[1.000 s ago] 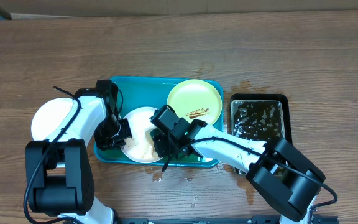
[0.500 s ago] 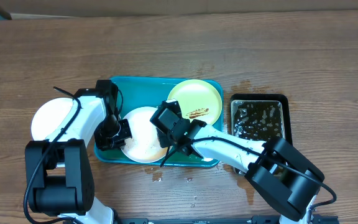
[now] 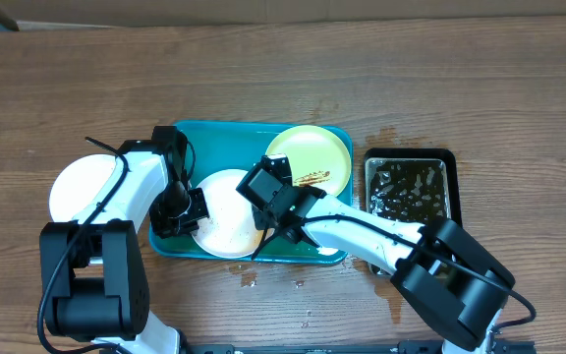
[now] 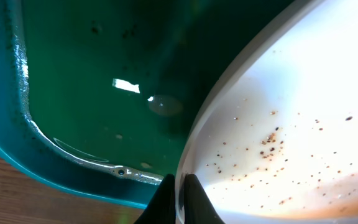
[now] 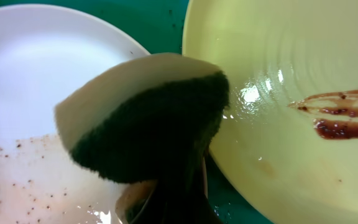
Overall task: Clean dirty plates on tray and stack at the side
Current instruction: 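Return the sponge into the pan with the right gripper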
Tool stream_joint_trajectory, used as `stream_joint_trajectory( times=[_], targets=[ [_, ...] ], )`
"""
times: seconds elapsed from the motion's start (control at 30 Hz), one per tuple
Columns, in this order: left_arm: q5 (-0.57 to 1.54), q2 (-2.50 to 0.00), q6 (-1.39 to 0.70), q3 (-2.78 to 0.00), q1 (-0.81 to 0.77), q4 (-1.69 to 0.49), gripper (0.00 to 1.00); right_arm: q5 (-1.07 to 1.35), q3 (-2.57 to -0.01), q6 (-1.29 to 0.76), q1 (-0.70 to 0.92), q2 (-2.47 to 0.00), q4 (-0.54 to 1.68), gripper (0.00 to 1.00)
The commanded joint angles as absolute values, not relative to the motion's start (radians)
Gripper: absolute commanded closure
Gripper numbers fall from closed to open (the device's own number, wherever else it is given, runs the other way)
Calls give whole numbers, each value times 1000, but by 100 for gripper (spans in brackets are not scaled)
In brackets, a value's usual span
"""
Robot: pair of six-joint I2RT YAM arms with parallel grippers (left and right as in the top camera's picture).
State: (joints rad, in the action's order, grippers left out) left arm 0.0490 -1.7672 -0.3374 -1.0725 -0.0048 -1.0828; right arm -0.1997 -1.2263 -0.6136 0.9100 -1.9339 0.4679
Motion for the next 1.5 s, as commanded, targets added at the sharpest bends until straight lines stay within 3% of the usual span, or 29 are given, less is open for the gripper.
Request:
stream_joint_trajectory(
  times=[0.0,0.27,0.7,0.97,1.47],
  targets=[
    [-10,-1748,-322,-1063,0,-1087,96,-221,-1266,-596,896,-1832,483,96],
    [-38,-1702,-323,-1120,1,-1093,96,-216,-1266,-595,857,-1669,643,96],
    [-360,-1467,-382,-1217,-38,-1139,96,-215,-1264,-492,485,-1614,1069,96],
    [-625,-1451,-435,-1217,-255,-1153,96,-174,-1262,-404,303,-1622,1139,96],
    [-1119,-1451,-525,-1217,-597,-1199,96,-140,-1203,-361,278,-1635,1104,96]
  ],
)
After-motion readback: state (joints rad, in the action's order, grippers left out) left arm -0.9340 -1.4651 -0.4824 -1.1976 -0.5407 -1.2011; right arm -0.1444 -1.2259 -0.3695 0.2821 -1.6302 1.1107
